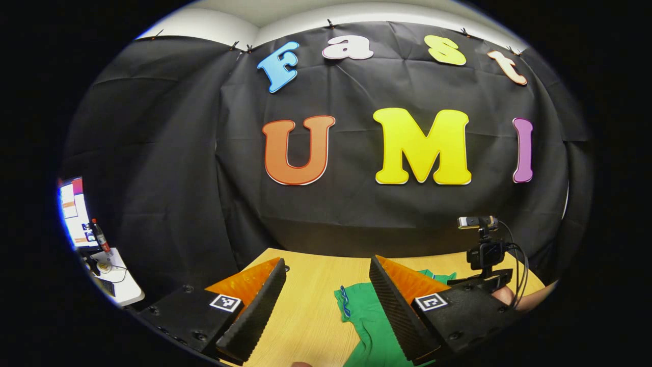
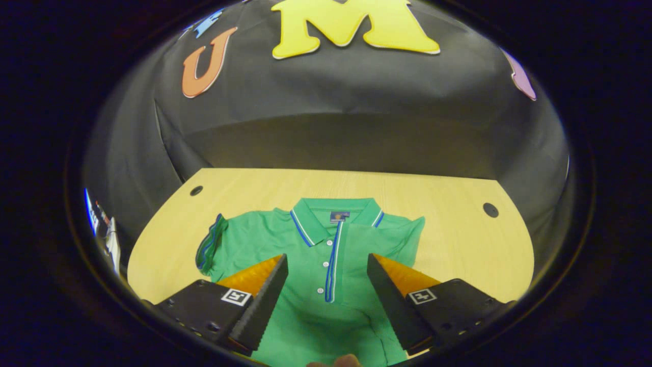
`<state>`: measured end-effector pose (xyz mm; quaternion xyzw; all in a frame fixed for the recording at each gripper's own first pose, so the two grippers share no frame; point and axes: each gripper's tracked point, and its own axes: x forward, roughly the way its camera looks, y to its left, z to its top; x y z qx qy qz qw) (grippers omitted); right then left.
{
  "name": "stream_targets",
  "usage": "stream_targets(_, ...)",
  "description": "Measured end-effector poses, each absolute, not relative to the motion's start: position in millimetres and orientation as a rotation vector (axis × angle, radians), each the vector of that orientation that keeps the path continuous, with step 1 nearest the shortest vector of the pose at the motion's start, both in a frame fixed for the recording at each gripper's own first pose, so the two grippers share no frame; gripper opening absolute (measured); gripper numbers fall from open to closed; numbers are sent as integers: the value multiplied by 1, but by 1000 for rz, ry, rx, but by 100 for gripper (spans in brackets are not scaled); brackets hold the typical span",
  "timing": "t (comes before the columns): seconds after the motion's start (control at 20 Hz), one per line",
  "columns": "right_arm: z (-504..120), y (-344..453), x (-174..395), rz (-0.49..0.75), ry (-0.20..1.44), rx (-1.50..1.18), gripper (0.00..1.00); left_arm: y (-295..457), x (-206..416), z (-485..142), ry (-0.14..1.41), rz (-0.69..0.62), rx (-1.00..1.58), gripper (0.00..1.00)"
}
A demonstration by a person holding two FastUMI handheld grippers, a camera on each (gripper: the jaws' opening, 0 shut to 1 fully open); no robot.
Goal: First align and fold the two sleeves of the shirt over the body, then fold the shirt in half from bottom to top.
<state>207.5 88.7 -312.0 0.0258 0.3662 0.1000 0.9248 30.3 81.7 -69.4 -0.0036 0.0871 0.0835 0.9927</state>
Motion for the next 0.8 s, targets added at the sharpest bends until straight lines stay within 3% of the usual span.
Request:
stream_targets(0.4, -188, 51, 142, 130, 501, -43, 96, 71, 72, -111, 216, 53, -37, 100)
stream_targets(0.8, -117, 22, 70, 60, 381, -85, 94, 63, 125, -218, 405, -16, -63, 100)
